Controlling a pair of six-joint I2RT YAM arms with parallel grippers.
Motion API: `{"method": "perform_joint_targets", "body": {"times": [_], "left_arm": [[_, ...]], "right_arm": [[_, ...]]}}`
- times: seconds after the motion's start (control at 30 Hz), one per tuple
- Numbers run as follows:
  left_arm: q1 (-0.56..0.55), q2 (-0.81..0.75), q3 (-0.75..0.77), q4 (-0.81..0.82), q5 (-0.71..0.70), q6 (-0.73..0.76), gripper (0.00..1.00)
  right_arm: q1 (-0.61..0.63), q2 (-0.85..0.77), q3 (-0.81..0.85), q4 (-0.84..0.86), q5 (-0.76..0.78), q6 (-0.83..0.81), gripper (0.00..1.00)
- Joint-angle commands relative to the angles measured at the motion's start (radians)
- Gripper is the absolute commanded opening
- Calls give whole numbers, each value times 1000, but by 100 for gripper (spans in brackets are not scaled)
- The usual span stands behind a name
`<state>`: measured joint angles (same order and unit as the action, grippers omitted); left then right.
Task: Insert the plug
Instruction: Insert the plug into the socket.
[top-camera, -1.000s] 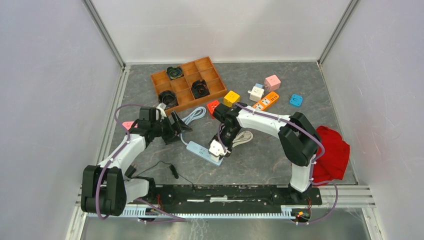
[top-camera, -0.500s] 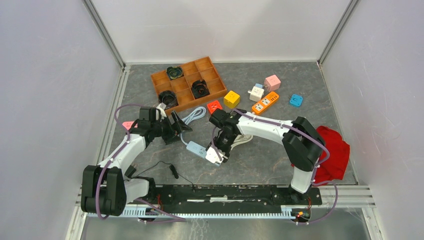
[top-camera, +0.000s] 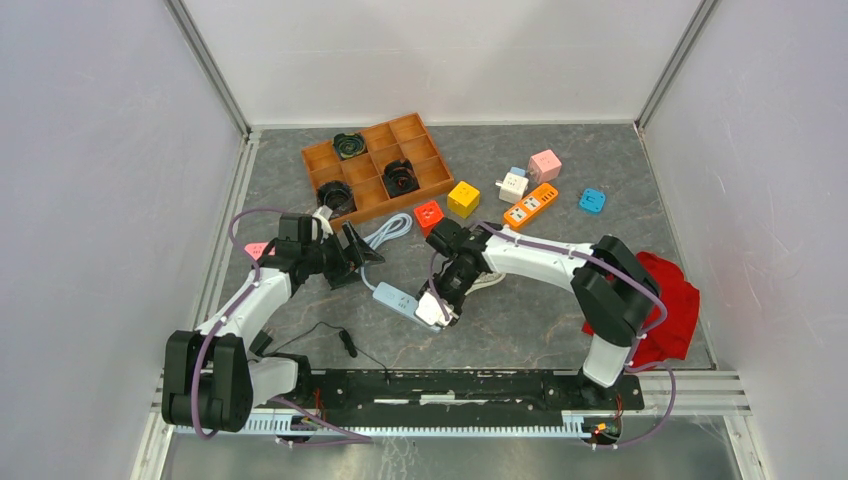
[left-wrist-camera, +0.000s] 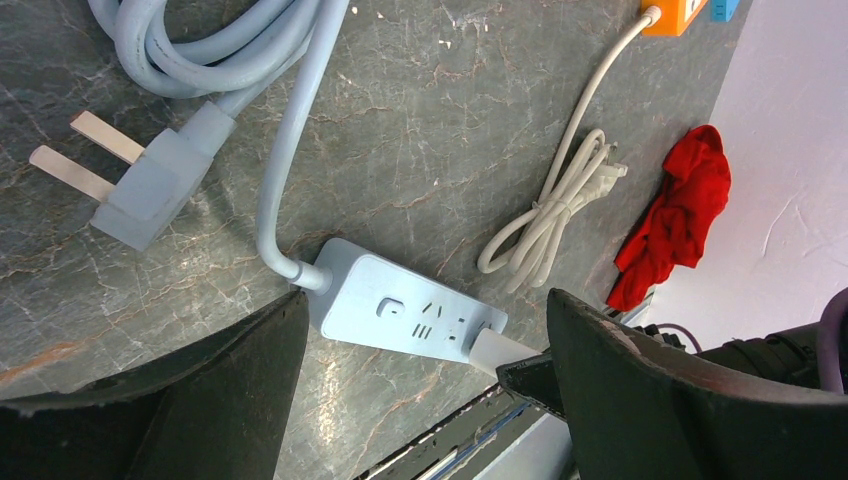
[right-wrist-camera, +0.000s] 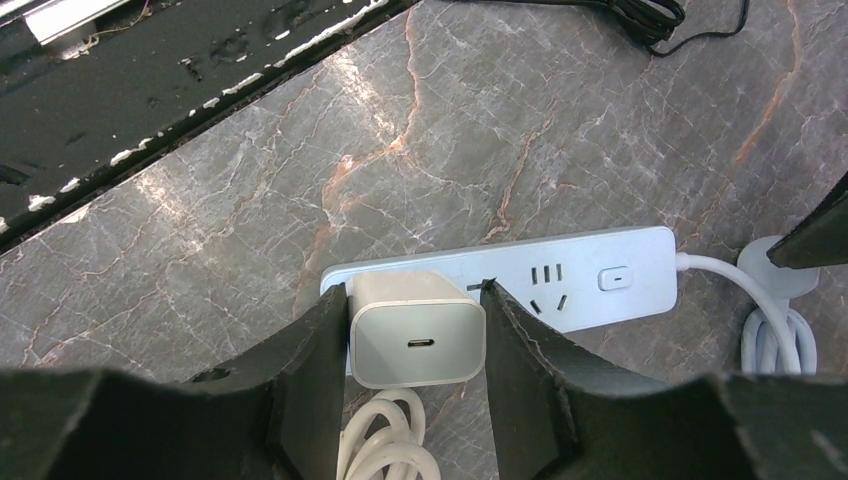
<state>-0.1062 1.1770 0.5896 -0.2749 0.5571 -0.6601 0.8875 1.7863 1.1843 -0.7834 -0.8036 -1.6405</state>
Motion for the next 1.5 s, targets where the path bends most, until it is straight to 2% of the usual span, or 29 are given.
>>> {"method": "perform_joint_targets", "body": {"times": [0.0, 0.57, 0.67, 0.87, 0.97, 1.1, 1.33, 1.37, 1.4, 1.47], "left_arm": [[1, -22, 6, 25, 27, 20, 94], [2, -22, 5, 24, 28, 20, 94], [2, -24, 5, 24, 27, 20, 94], [2, -29, 7, 21, 20, 22, 94], [1, -38, 3, 23, 9, 21, 94], [2, -37, 6, 15, 5, 28, 94], [0, -56, 4, 20, -2, 33, 95], [1, -58, 5, 17, -4, 35, 94], [2, -65, 5, 16, -7, 38, 94], [2, -84, 7, 13, -17, 47, 94]], "right_arm": [[39, 102, -87, 89, 127, 49, 23], [48, 167, -122, 96, 144, 57, 21], [48, 142, -115, 87, 144, 62, 24], [49, 45, -49, 86, 133, 83, 39], [48, -4, -16, 92, 109, 83, 43], [48, -52, 15, 74, 55, 78, 65], [47, -140, -31, 80, -55, 66, 83], [47, -155, -37, 78, -75, 67, 88], [47, -175, -51, 85, -100, 68, 98], [48, -237, -105, 163, -140, 122, 98]]}}
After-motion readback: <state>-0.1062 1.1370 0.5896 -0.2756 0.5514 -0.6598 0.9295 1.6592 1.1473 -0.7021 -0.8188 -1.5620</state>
